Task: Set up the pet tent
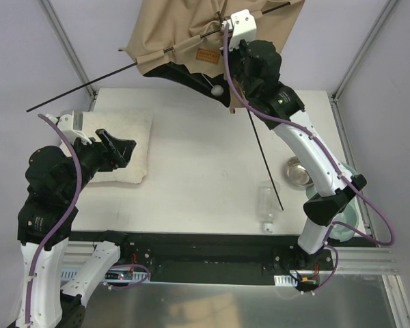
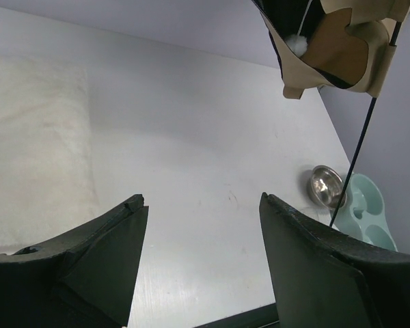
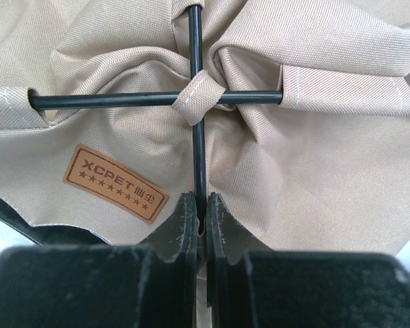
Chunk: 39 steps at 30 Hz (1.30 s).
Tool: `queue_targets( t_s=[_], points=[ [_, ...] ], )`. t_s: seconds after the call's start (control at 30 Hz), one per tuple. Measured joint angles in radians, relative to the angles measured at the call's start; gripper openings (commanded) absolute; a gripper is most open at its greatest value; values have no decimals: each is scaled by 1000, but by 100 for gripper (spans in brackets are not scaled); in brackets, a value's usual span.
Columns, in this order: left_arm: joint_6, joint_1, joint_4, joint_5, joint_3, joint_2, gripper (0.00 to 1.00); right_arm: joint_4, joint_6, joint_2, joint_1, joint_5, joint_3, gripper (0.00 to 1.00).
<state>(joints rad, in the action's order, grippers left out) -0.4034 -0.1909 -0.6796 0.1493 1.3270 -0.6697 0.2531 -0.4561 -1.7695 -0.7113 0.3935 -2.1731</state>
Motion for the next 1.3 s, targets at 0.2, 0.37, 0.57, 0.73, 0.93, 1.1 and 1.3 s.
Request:
queue_targets(
  t_s=[0.2,0.37,0.57,0.73,0.93,1.1,1.3],
  points=[
    [0,0,0,0,0,-8,69,7,-70,1,-2,27,-8,0],
    [0,0,0,0,0,-8,69,71,-67,10,-6,35,-47,0],
    [0,0,0,2,0,-13,68,139,-16,35,-18,55,-84,0],
    [-1,0,0,7,0,-22,68,174,33,48,-29,99,-113,0],
    [-1,0,0,7,-1,-29,68,226,132,48,-43,180,-134,0],
    [-5,0,1,9,-5,-31,68,286,238,34,-45,232,-157,0],
    [-9,0,0,26,-27,-32,68,400,350,25,-48,266,-204,0]
  ],
)
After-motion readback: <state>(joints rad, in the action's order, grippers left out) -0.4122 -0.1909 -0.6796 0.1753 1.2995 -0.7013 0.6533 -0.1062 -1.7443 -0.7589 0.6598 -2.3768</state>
